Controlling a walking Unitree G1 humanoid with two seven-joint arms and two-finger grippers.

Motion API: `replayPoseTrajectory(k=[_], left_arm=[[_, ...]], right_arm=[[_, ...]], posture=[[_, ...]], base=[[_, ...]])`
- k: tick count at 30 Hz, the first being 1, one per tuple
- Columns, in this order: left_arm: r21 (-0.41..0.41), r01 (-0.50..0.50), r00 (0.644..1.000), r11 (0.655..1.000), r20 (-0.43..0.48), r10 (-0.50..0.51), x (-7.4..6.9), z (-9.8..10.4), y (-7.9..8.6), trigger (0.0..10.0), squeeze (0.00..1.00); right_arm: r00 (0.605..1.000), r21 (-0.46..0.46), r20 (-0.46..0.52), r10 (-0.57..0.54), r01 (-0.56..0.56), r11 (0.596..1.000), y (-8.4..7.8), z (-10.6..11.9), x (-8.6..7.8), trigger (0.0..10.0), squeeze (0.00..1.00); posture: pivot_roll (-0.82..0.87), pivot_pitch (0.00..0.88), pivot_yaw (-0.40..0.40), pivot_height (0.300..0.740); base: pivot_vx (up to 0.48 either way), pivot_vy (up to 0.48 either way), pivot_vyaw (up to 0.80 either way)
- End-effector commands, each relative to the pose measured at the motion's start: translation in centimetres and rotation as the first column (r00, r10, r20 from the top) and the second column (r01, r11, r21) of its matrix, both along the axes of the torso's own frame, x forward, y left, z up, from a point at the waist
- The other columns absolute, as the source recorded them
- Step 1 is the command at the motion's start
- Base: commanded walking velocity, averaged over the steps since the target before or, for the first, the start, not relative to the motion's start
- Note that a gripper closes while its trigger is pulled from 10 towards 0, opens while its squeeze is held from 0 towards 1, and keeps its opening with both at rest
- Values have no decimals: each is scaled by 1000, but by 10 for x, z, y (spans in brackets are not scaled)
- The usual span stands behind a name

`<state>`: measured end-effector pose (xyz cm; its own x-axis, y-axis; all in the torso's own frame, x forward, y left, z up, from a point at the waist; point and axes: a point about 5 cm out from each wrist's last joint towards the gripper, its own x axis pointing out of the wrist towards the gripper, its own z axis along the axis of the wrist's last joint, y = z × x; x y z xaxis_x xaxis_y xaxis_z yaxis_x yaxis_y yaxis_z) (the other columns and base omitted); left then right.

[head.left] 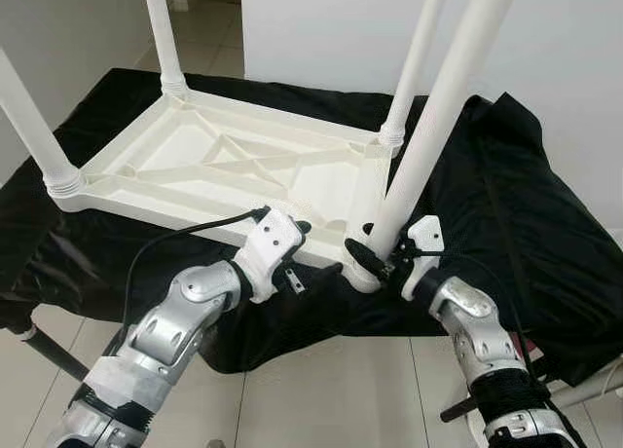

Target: Building children table

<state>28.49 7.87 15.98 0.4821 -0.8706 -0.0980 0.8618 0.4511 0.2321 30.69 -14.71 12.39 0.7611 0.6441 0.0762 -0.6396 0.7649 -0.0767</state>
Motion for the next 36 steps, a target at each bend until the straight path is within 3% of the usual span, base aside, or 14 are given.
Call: replayPoseTrajectory(k=[1,9,11,17,18,19,21,24,26,36], left_arm=[[21,108,993,994,-42,-108,-8,-5,-5,10000,0],[17,136,988,991,-73,-134,-14,-9,-6,10000,0],[25,132,989,991,-72,-130,-12,-11,-5,10000,0],[19,131,989,991,-68,-129,-12,-8,-6,10000,0],[16,129,989,991,-68,-128,-12,-8,-6,10000,0],[16,129,989,991,-68,-128,-12,-8,-6,10000,0],[16,123,990,992,-67,-122,-14,-7,-4,10000,0],[16,121,991,993,-68,-119,-13,-7,-3,10000,0],[30,96,994,995,-62,-94,-14,-8,2,10000,0],[23,93,994,995,-58,-91,-11,-6,0,10000,0]], right_arm=[[998,4,-39,-54,54,999,-8,-12,-7,10000,0],[980,24,-23,-199,200,980,-12,-13,-12,10000,0],[936,47,-9,-352,352,935,-9,-11,-15,10000,0],[901,87,-29,-433,434,897,-4,-8,-17,10000,0],[860,107,-53,-507,510,854,1,-8,-17,10000,0],[860,107,-53,-507,510,854,1,-8,-17,10000,0],[809,143,-109,-578,588,796,20,-4,-16,10000,0],[800,153,-125,-587,600,785,27,-2,-14,10000,0],[814,161,-132,-565,580,798,47,-1,-14,10000,0],[823,168,-104,-558,568,806,43,6,-8,10000,0]], posture=[[-41,46,-27,740],[-55,64,-22,740],[-68,75,-19,740],[-68,78,-22,740],[-65,83,-27,740],[-65,83,-27,740],[-59,85,-31,740],[-56,85,-36,740],[-48,80,-40,740],[-57,61,-35,740]], base=[[0,0,0],[0,0,0],[0,0,0],[0,0,0],[0,0,0],[0,0,0],[0,0,0],[0,0,0],[0,0,0],[0,0,0]])
